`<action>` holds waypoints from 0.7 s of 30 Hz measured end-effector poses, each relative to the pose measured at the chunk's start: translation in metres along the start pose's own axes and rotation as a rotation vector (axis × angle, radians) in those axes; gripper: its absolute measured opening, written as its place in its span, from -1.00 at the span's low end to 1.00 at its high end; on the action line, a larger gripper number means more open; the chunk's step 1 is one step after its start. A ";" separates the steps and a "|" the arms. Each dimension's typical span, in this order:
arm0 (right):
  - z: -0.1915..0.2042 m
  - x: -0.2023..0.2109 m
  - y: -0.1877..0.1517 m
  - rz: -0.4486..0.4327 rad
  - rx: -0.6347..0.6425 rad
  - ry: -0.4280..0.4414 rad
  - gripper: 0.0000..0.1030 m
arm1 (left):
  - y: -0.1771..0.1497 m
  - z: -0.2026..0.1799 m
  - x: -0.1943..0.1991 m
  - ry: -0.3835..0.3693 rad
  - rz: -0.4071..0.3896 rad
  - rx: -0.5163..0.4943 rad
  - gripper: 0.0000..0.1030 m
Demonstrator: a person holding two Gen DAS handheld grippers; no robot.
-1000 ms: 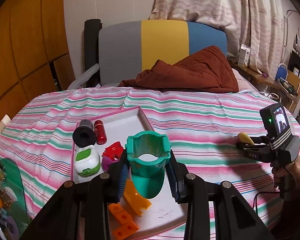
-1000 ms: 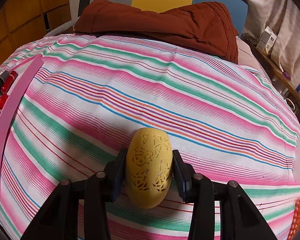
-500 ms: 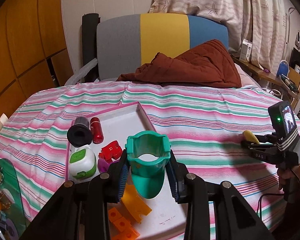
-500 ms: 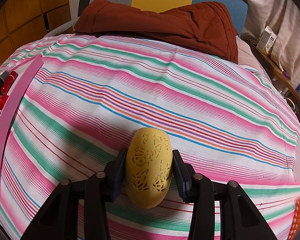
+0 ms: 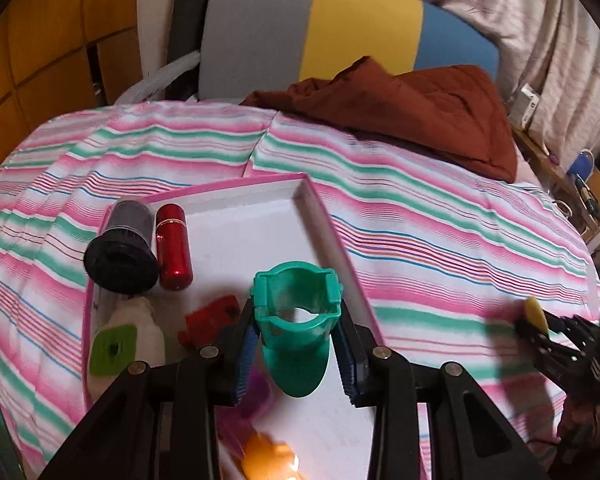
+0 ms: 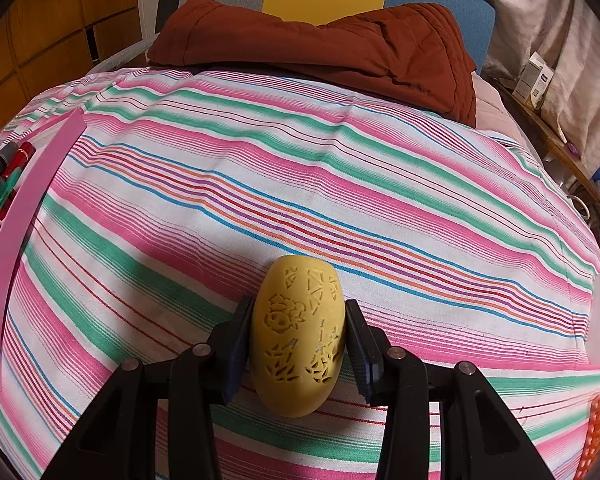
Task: Organize rigid objects
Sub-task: 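Carry the green cup onto the tray and release it with the left gripper while the right holds the soap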
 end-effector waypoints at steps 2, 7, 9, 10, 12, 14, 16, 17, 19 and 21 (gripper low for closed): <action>0.000 0.000 0.000 0.000 0.000 0.000 -0.15 | 0.002 0.001 -0.009 -0.008 0.022 0.003 -0.32; -0.001 0.000 0.000 0.000 0.000 0.001 -0.15 | 0.001 0.003 -0.015 0.025 0.038 0.002 -0.19; -0.001 0.000 0.000 -0.001 -0.001 0.001 -0.15 | 0.000 0.004 -0.009 0.034 0.018 -0.005 -0.14; -0.001 0.000 0.000 -0.001 0.000 0.000 -0.15 | -0.002 0.005 -0.002 0.047 -0.003 -0.005 -0.14; -0.002 0.000 0.000 -0.002 0.001 -0.002 -0.15 | -0.003 0.008 0.010 0.053 -0.037 -0.003 -0.10; -0.001 0.000 -0.001 -0.005 0.003 -0.008 -0.15 | -0.008 0.011 0.028 0.073 -0.083 0.002 0.02; 0.001 0.000 -0.001 -0.009 0.007 -0.015 -0.15 | -0.015 0.017 0.049 0.094 -0.138 0.013 0.06; 0.001 0.001 -0.002 -0.011 0.006 -0.018 -0.15 | -0.015 0.019 0.056 0.102 -0.154 0.017 0.06; 0.001 0.001 -0.002 -0.013 -0.001 -0.020 -0.15 | -0.022 0.022 0.071 0.117 -0.181 0.027 0.06; 0.001 0.001 -0.002 -0.014 -0.007 -0.025 -0.15 | -0.033 0.027 0.086 0.130 -0.204 0.041 0.10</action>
Point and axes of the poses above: each gripper's, at about its wrist camera, not at the fingertips, and x roughly against the way its jaws point, z to its left, y to its top, the point moved 2 cm from there along -x, roughly the way its jaws point, and after that the axes turned 12 degrees about y, right-handed, at the moved point
